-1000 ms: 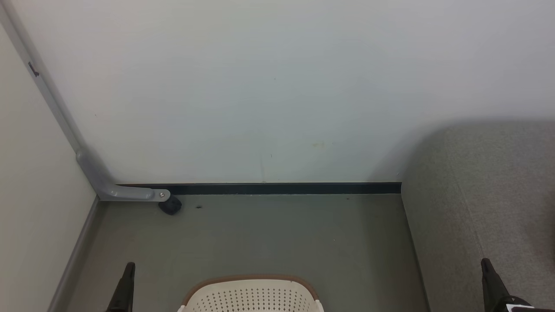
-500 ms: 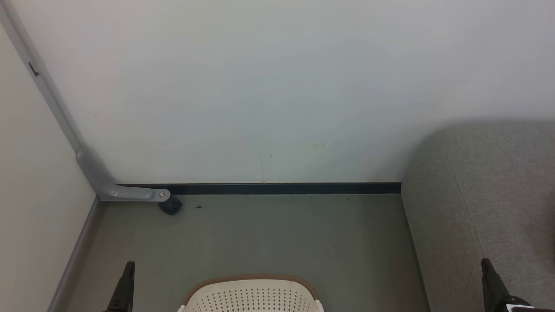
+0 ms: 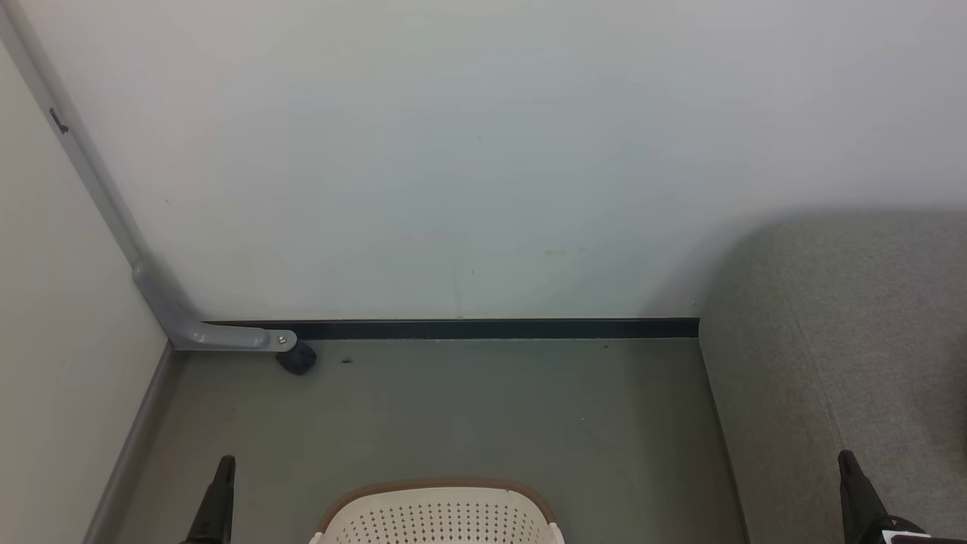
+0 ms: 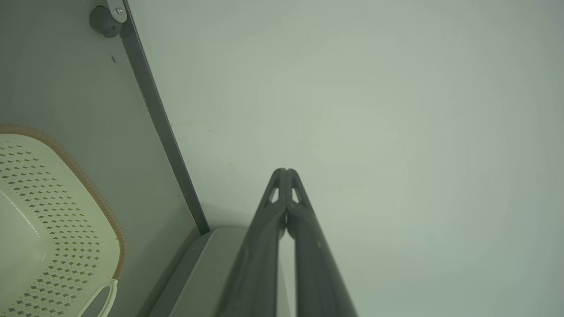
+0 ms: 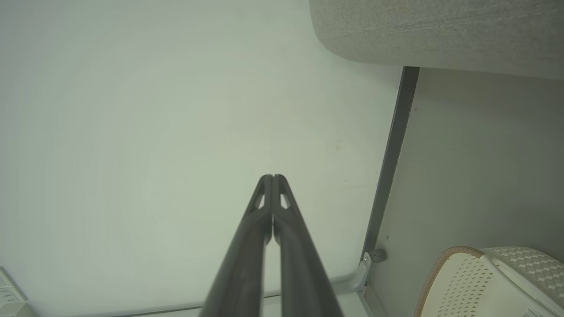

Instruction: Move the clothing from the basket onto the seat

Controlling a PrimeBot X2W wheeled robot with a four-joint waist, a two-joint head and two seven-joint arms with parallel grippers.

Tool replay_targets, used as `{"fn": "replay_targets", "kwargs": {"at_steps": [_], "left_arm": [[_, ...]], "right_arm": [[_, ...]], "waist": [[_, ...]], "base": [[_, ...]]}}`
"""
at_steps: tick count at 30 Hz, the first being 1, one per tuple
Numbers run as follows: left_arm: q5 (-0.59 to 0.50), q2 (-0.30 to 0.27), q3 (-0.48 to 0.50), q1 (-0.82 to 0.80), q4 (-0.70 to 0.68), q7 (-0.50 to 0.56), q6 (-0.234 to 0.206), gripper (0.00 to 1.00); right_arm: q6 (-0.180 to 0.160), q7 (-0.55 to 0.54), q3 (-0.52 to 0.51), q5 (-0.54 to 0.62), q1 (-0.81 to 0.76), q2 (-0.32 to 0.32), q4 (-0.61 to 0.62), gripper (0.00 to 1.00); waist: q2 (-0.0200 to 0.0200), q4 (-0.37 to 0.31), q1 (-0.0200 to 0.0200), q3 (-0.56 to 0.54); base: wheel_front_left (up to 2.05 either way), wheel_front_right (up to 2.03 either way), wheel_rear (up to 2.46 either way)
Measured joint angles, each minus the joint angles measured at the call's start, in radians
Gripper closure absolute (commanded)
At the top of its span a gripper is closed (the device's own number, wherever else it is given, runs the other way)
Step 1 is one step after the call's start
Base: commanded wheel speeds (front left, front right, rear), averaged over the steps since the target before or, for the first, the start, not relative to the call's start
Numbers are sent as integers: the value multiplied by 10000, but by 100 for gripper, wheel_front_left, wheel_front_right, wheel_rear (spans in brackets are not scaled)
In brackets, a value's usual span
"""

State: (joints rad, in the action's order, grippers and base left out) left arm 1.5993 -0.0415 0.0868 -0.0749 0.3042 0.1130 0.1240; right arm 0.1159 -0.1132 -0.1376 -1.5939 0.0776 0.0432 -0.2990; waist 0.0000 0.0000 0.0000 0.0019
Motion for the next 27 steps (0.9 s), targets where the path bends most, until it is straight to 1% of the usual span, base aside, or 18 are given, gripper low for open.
{"fn": "replay_targets", "kwargs": {"at_steps": [27], "left_arm": [[2,4,0,0,-10,0,0,100]], "right_arm": [[0,0,0,-2,0,0,0,100]], "waist": [[0,0,0,1]], "base": [[0,0,0]]}}
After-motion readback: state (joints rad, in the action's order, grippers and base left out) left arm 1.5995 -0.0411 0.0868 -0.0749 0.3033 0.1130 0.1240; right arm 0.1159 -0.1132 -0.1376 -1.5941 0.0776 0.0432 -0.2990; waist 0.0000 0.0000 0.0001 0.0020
